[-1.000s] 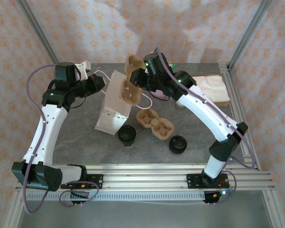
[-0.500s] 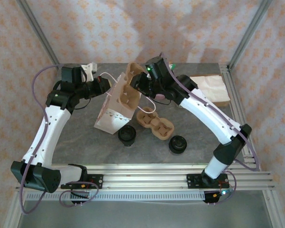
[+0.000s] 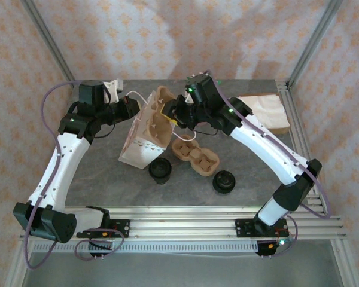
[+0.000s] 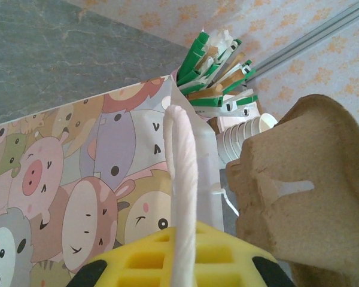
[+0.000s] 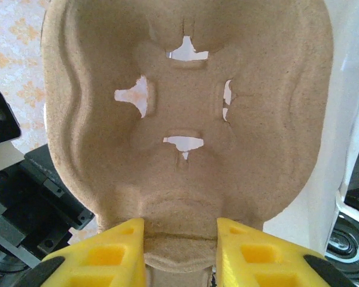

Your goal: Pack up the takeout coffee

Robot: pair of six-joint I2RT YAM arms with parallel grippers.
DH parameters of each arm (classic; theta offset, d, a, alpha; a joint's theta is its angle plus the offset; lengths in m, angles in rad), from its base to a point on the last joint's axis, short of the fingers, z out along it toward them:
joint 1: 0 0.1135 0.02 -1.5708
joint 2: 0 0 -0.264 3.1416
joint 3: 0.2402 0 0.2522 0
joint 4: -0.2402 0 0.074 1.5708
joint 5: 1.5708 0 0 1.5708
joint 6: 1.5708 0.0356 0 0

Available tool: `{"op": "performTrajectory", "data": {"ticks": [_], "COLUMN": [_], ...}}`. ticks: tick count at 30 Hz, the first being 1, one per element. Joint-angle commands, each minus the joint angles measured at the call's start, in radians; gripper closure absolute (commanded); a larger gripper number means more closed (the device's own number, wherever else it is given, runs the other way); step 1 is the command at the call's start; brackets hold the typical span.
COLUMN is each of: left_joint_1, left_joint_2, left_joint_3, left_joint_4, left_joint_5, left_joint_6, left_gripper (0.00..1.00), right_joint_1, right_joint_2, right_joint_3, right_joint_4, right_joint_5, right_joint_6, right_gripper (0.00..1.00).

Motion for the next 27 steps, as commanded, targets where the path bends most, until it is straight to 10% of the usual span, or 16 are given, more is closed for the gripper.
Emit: {"op": "performTrajectory", "data": {"ticks": [1,27], "left_joint_1": [-0.015,-0.061], "left_joint_2": [-0.028,-0.036], "left_joint_3": [-0.007,-0.01], "left_joint_4": [0.014,0.026], "left_joint_5": [-0.004,0.043], "left_joint_6": [0.038,0.085], "left_gripper": [0.97,0.96], "right_joint_1": [-0.003,-0.073], "right_joint_2": [0.025,0.102], "right_joint_3": [0.012,0.023], "right_joint_4": [-0.051,-0.096], "right_joint_5": [-0.043,-0.059], "right_joint_6": [-0.007,-0.088], "right_gripper": [0.71,0.71]}}
